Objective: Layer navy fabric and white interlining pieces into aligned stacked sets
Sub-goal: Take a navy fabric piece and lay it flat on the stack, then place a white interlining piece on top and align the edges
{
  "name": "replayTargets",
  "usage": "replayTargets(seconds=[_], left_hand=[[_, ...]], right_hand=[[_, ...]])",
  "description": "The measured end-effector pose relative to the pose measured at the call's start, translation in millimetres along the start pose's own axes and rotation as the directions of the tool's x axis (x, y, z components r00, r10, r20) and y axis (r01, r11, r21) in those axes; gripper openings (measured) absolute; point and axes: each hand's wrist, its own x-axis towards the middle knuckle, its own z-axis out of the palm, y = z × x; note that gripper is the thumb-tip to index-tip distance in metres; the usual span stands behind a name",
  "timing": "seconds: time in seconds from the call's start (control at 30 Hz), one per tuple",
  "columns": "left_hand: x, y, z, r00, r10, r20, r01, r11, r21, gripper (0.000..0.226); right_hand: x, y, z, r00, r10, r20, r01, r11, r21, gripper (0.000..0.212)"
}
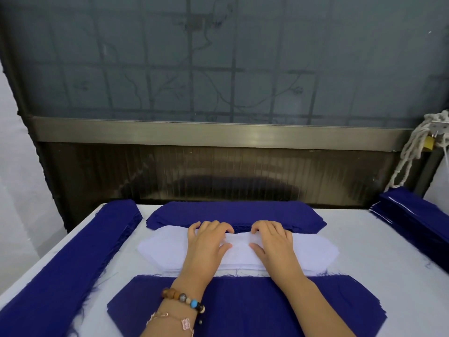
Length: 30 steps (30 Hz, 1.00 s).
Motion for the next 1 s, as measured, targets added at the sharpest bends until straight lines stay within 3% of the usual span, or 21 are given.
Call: replayTargets(seconds=[0.1,0.23,0.4,0.6,0.77,0.93,1.0], left_hand=[[0.4,0.2,-0.9,1.0,-0.013,-0.012,0.013,0.999,0.031,0.001],[-2.8,-4.0,2.1,0.993,-0.103,-0.061,0.104,0.994,0.023,0.011],[-3.5,-10.8,4.1,0.965,-0.25,-0.083,0.257,0.961,0.098,0.014],[-5.2,-10.6,2.8,0.934,-0.346,-0.092,0.355,0.929,0.106,0.015],[-5.5,-11.2,-1.6,0.903,-0.423,-0.075,0.429,0.891,0.146,0.022],[-7.9,-29.6,-18.8,0.811,-0.574,-0.116,0.583,0.774,0.247,0.02],[-12.1,-45.6,-25.6,0.752,-0.645,-0.135,0.658,0.722,0.212,0.025]], right_hand=[[-1.4,-0.5,-2.6,0.999,-0.003,0.038,0.003,1.0,0.001,0.038],[-0.2,3.0,-4.9,0.997,0.046,0.063,-0.04,0.994,-0.099,0.025],[-0.3,30.8,-21.0,0.968,0.248,0.047,-0.232,0.949,-0.212,0.027],[-11.5,75.0,-37.7,0.856,0.516,-0.035,-0.512,0.837,-0.192,0.03],[-14.0,95.9,-41.2,0.75,0.661,-0.021,-0.657,0.741,-0.137,0.05],[-14.8,96.0,-38.6,0.761,0.642,-0.094,-0.649,0.754,-0.101,0.039],[-15.4,95.2,-38.7,0.767,0.633,-0.111,-0.641,0.763,-0.083,0.037]])
